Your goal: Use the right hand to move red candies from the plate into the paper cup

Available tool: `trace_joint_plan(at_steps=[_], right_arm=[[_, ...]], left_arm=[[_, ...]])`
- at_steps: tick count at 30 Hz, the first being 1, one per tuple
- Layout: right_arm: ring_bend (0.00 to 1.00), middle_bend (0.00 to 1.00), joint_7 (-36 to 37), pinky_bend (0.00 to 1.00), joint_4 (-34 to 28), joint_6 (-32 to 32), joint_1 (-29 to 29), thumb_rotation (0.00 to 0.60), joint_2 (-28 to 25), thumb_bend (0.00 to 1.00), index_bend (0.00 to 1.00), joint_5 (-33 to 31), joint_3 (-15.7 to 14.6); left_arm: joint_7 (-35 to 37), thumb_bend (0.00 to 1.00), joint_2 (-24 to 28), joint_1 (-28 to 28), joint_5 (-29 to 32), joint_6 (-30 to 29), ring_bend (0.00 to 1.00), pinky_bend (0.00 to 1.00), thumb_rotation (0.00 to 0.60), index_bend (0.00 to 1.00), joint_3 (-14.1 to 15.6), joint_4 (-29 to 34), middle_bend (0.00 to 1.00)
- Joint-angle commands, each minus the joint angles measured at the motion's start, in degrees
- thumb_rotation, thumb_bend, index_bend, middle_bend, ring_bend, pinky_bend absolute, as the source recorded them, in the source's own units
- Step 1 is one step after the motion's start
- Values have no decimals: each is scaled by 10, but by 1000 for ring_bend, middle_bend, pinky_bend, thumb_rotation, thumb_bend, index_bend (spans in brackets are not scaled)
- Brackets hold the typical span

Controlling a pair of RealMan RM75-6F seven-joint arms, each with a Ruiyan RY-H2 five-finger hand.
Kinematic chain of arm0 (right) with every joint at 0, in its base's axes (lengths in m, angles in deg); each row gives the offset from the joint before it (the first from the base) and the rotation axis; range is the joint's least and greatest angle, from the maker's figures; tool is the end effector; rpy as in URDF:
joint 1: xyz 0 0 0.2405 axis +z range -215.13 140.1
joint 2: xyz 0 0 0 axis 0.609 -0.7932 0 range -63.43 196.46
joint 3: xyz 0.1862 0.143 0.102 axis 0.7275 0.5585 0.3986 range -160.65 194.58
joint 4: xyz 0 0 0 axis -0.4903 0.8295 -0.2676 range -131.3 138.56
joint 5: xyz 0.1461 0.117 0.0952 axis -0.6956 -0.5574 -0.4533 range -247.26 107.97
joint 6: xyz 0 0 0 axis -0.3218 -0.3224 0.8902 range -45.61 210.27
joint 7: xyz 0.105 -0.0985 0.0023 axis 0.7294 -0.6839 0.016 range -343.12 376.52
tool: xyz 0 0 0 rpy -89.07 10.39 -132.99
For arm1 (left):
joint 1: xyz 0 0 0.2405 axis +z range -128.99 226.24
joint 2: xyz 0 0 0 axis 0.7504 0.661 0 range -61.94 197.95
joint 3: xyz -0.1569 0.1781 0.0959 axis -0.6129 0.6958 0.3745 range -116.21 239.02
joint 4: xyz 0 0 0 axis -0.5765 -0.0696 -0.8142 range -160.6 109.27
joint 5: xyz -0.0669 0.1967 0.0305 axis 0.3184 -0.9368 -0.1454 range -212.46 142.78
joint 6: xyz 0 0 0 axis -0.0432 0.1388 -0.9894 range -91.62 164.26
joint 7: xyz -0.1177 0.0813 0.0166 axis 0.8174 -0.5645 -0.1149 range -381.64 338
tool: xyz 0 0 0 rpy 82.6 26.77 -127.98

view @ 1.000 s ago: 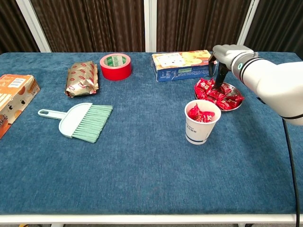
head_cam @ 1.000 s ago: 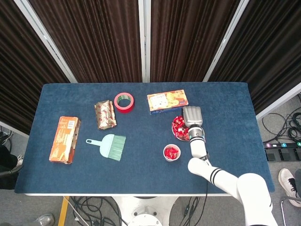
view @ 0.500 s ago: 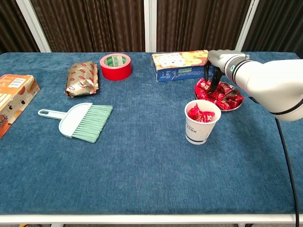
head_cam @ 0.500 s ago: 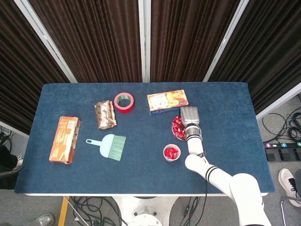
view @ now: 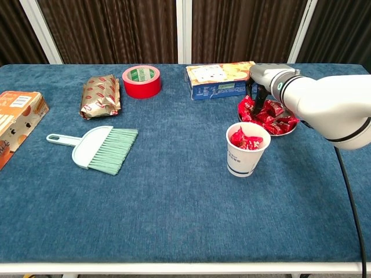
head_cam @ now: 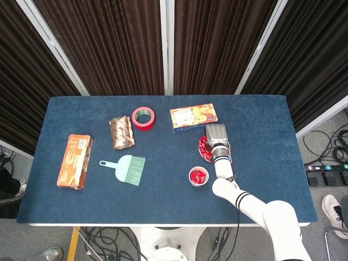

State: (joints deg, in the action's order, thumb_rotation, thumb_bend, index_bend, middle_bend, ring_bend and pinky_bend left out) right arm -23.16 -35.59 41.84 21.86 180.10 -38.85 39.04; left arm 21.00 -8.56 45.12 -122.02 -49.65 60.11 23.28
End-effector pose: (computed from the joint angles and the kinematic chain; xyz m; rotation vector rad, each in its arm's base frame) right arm -0.1526 -0.4481 -0.0835 1.6053 -1.0440 0.5343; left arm -0.4217 0.1731 0.1811 -1.2680 -1.0571 -1.0542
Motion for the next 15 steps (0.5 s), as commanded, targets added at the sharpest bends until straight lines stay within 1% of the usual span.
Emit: trace_joint_plan(at_steps=[1, 6, 9, 11, 15], right_arm=[[1000, 1000, -3, 947, -4, -3, -2, 600, -2, 153, 590, -1, 0], [1000, 1000, -12, 947, -14, -7, -5, 600, -7, 174, 597, -5, 0], [1000, 1000, -11, 947, -39, -23, -9, 600, -17, 186, 600, 3, 0], [1000, 1000, -11, 947, -69, -42, -15, 600, -30, 188, 601, 12, -2], [1000, 1000, -16, 947, -152, -90, -34, 600, -67, 190, 602, 30, -9]], left_arm=[[1, 91, 0, 0, 0, 0, 54, 191, 436, 144, 0, 0, 136], [0, 92, -1, 0, 0, -1, 55, 191, 436, 144, 0, 1, 136], [0, 92, 0, -1, 0, 1, 54, 191, 435, 144, 0, 2, 136], [-1, 92, 0, -1, 0, 0, 54, 191, 436, 144, -1, 3, 136], [-5, 92, 3, -3, 0, -2, 54, 191, 438, 144, -3, 8, 137]])
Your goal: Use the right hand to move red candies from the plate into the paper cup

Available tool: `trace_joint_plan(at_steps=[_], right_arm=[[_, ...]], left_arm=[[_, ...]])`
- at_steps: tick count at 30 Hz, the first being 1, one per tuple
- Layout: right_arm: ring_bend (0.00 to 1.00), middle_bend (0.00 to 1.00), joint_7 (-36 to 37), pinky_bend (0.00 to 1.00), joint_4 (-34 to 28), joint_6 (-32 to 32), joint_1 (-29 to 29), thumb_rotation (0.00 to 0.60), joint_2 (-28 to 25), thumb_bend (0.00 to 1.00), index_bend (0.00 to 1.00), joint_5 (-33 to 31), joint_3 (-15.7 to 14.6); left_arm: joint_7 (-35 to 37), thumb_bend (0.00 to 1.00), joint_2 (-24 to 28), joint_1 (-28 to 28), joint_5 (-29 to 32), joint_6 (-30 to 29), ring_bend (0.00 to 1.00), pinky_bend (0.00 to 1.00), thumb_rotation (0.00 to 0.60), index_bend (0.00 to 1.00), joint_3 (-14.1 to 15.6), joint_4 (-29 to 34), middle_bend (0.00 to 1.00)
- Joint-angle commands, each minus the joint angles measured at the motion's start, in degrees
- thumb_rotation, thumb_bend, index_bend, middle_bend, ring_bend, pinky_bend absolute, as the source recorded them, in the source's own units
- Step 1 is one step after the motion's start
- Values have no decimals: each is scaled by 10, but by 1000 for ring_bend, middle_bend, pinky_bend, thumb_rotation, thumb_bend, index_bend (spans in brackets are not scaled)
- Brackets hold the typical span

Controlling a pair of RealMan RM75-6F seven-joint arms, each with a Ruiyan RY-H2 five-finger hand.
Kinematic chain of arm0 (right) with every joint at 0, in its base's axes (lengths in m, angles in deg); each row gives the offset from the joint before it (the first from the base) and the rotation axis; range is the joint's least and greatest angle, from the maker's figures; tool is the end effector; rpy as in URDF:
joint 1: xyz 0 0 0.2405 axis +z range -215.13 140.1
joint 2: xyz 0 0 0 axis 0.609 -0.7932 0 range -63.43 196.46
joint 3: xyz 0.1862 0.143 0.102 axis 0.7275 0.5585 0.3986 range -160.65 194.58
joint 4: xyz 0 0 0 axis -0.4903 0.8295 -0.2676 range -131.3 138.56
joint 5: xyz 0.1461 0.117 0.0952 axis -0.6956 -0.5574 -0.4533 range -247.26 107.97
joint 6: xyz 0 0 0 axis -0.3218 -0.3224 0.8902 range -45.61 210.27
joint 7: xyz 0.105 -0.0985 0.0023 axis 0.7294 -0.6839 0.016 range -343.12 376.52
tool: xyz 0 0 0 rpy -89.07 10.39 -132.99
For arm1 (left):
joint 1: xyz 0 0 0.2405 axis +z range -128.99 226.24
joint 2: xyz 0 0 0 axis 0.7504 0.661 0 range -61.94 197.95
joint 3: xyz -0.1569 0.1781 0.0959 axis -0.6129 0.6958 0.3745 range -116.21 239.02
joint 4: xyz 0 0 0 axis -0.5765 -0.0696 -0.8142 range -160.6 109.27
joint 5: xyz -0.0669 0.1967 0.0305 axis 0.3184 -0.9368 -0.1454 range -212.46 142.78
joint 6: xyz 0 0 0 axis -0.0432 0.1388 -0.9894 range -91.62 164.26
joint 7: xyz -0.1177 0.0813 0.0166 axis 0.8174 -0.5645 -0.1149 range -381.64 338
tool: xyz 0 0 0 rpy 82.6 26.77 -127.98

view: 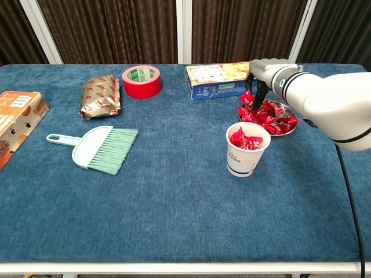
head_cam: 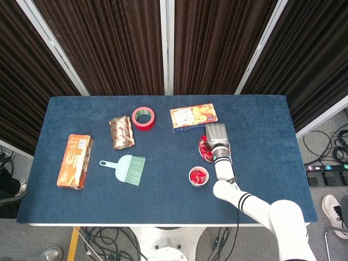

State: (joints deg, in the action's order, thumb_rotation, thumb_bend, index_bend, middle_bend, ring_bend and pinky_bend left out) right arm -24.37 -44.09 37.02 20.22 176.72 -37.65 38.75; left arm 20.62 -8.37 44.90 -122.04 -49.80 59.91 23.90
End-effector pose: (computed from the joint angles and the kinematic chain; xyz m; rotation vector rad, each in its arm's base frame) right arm -0.1431 -0.4405 -0.0733 1.6107 -1.0111 0.5768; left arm -0.4194 0.1753 0.1812 -1.2690 -1.0515 -1.0619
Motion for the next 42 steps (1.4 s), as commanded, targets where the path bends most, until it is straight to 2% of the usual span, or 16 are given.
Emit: trace_joint_plan(at_steps=[1, 9, 13, 16, 23, 33, 42], right_arm=[[1000, 1000, -6, 947, -101, -60, -25, 600, -48, 190, 602, 26, -10], [1000, 1000, -17, 947, -377, -173, -88, 600, -165, 191, 602, 105, -53], [1000, 1000, -16, 947, -466, -201, -108, 600, -202, 191, 602, 144, -76], [1000, 1000, -18, 947, -509, -214, -119, 600, -219, 191, 602, 166, -93], [1000, 1000, -28, 947, -564, -241, -138, 600, -240, 190, 605, 195, -125], [1000, 1000, -28, 947, -563, -233, -142, 600, -233, 190, 605, 199, -142], [1000, 1000, -19, 947, -554, -215, -139, 600, -232, 52, 576, 197, -144]], left_arm=[[-3, 92, 1, -1, 1, 0, 54, 191, 439, 144, -1, 3, 136], [-22, 92, 8, -3, 2, -3, 54, 191, 440, 144, -5, 19, 136], [-32, 92, 12, -4, 2, -4, 54, 191, 437, 144, -6, 31, 136], [-41, 92, 16, -4, 1, -4, 54, 191, 439, 144, -5, 40, 137], [-51, 91, 21, -3, 3, -3, 54, 191, 438, 144, -5, 54, 137], [-57, 92, 23, -4, 4, -3, 55, 191, 439, 144, -6, 63, 137], [-51, 92, 20, -3, 6, -1, 54, 191, 437, 144, -7, 56, 136]])
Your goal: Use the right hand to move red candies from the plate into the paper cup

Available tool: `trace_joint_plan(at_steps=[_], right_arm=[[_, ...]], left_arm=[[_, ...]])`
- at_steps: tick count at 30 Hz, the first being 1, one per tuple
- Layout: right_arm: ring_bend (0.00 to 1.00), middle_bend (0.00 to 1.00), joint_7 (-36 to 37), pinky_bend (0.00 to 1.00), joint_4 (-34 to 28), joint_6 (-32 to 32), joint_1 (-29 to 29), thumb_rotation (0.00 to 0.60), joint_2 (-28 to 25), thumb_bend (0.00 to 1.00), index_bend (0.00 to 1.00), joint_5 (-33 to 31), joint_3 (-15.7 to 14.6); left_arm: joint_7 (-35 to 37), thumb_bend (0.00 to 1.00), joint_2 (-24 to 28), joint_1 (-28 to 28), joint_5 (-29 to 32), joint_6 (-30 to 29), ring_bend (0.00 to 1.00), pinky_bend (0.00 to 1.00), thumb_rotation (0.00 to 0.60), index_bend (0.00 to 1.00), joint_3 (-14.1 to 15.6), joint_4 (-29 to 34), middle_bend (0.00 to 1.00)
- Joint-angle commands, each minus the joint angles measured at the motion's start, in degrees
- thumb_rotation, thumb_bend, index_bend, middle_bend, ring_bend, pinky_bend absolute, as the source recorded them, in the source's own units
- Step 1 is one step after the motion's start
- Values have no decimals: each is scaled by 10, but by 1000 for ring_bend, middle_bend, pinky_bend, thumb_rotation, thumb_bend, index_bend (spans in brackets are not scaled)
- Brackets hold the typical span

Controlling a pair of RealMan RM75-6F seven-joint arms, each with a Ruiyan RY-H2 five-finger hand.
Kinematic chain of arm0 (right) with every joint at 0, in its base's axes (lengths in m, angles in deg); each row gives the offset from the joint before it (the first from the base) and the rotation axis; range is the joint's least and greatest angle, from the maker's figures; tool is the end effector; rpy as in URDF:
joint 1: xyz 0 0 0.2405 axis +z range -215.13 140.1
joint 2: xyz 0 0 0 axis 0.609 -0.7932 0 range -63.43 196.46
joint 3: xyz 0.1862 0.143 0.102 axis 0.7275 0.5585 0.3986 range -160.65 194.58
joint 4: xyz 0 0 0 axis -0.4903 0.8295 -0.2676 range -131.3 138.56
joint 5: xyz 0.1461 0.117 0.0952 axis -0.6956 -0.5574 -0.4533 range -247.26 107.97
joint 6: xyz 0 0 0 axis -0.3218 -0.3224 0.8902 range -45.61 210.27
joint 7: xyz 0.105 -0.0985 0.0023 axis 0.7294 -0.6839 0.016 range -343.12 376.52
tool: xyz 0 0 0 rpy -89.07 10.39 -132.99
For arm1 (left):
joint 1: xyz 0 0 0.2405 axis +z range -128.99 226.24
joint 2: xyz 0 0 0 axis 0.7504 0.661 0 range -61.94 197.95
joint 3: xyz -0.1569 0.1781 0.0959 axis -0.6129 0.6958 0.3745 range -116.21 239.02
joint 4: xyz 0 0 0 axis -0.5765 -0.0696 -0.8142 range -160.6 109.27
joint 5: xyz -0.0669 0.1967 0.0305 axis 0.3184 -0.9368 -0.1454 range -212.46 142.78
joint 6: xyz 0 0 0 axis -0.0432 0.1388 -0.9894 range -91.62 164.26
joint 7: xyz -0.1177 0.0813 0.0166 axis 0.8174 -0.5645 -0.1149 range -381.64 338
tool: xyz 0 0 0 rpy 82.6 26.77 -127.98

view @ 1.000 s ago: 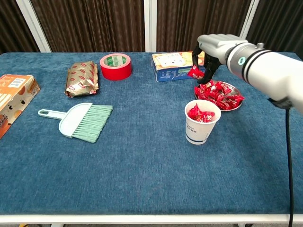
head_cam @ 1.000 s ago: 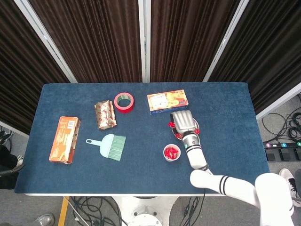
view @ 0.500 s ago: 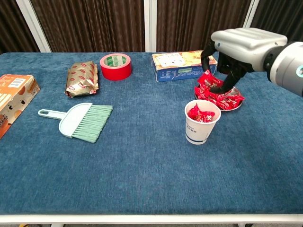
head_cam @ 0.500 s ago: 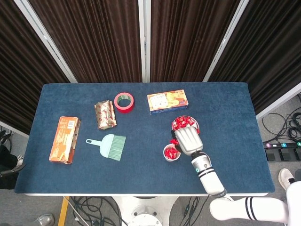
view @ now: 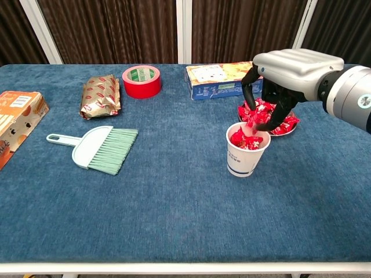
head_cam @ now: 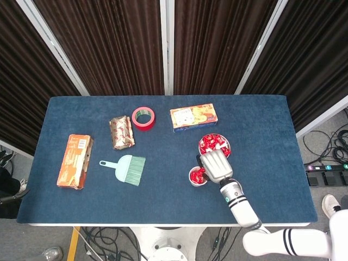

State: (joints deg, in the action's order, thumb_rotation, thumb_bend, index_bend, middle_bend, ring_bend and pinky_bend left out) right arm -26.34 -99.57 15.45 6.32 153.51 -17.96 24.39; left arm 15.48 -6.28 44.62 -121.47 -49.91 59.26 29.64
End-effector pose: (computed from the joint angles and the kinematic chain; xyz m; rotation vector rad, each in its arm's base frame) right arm -0.1117 -0.3000 -0.0071 1.8820 -0.8516 0.8099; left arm -0.4079 0.1788 0.1818 -1.2701 -1.0219 -1.0520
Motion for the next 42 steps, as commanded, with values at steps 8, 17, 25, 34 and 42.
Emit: trace_joint_plan(at_steps=[8, 17, 25, 34, 42], right_arm=[[1000, 1000, 11, 947, -3, -6, -2, 600, -4, 50, 570, 10, 6], [1000, 1000, 34, 947, 34, -95, -19, 600, -33, 60, 551, 95, 44], [734, 857, 107, 743, 118, -98, -65, 600, -80, 94, 493, 118, 35], [281, 312, 157, 318, 130, -90, -137, 600, -144, 107, 296, 102, 1], [100, 117, 165, 51, 73, -110, -208, 600, -203, 190, 114, 113, -50]], left_arm=[[5, 92, -2, -1, 0, 1, 54, 191, 437, 144, -1, -7, 137], [-1, 92, 1, -5, -2, 1, 54, 191, 440, 144, -2, -1, 136], [-18, 92, 4, -16, -5, 6, 54, 191, 436, 144, -5, 13, 136], [-49, 92, 20, -23, -6, 7, 54, 191, 435, 144, -8, 44, 136], [-72, 91, 26, -23, -7, 2, 54, 191, 436, 144, -8, 67, 137]])
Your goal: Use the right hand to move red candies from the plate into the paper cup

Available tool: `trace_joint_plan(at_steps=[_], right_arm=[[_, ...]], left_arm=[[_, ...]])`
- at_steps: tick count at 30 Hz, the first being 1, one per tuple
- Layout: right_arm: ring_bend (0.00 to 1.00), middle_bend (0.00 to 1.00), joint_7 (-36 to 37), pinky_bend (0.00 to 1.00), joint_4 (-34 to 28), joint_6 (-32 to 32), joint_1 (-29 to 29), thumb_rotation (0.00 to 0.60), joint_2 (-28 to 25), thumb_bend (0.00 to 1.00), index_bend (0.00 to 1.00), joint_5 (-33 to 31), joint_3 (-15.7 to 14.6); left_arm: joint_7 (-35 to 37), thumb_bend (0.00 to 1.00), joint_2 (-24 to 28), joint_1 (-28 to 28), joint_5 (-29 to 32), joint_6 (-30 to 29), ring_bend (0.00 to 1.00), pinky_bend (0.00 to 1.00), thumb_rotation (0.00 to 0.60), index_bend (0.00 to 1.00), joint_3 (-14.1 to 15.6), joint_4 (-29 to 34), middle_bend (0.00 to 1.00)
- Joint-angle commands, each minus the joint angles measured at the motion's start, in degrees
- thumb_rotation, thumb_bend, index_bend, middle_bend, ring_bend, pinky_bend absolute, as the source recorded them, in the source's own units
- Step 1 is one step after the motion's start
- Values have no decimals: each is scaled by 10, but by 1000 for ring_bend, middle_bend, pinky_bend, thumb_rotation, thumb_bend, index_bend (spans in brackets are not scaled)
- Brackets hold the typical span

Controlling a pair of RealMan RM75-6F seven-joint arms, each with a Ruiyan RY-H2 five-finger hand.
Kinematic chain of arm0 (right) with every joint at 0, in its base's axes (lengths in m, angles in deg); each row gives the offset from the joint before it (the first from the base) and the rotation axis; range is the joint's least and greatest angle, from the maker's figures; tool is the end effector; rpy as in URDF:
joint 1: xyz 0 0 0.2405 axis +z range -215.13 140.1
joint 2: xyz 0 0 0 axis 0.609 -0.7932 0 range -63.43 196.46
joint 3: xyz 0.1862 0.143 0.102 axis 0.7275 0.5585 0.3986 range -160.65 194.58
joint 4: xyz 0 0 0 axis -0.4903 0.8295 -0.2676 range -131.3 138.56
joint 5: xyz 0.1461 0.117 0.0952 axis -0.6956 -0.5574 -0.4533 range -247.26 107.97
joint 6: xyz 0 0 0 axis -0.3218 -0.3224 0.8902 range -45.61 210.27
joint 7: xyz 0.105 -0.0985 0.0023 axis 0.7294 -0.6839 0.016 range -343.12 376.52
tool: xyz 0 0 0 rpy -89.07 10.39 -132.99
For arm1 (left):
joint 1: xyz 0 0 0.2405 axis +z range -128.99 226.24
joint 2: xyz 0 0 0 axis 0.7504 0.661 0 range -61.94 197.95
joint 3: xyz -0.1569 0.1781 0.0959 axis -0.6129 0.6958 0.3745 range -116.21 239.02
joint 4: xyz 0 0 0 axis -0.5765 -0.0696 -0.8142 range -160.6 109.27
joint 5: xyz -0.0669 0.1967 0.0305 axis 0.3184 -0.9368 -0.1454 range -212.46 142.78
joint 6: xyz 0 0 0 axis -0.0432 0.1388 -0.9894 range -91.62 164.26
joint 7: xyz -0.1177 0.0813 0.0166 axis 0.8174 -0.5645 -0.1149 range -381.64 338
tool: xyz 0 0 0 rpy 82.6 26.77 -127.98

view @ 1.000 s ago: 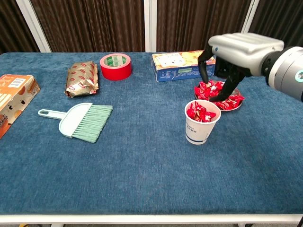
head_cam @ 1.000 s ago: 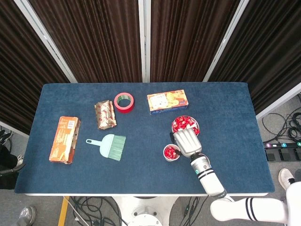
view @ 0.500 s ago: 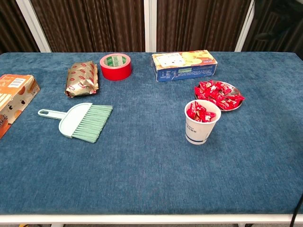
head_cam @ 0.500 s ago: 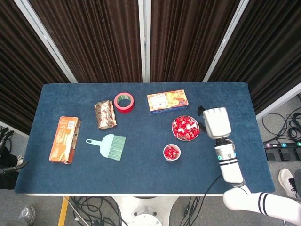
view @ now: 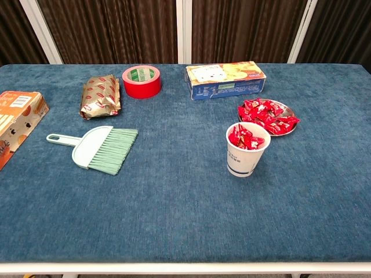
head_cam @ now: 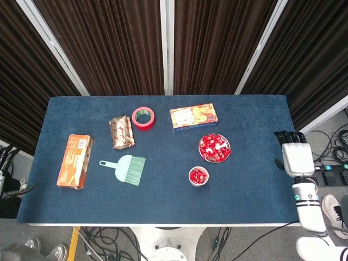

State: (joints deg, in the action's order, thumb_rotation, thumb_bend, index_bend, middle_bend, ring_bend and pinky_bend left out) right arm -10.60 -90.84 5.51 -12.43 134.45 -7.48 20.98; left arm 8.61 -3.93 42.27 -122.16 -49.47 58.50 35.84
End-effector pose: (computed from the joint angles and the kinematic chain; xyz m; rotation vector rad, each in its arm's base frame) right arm -0.2749 -0.2844 0.1336 1.4602 -0.7210 0.6142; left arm -0.3864 0.1969 0.1802 -1.3267 -0.9600 -1.0461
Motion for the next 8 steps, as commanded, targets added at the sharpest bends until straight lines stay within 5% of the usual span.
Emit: trace_joint_plan(at_steps=[1, 8], right_arm=[[93, 110, 15, 39, -18, -15, -28, 600, -16, 195, 108, 13, -18], [88, 103, 50, 24, -10, -31, -49, 600, -20, 180, 102, 60, -17]], left_arm=[[-8, 91, 4, 1, 0, -4, 54, 191, 438, 144, -1, 9, 136], [-36, 92, 20, 1, 0, -11, 54, 191, 438, 144, -3, 39, 136]])
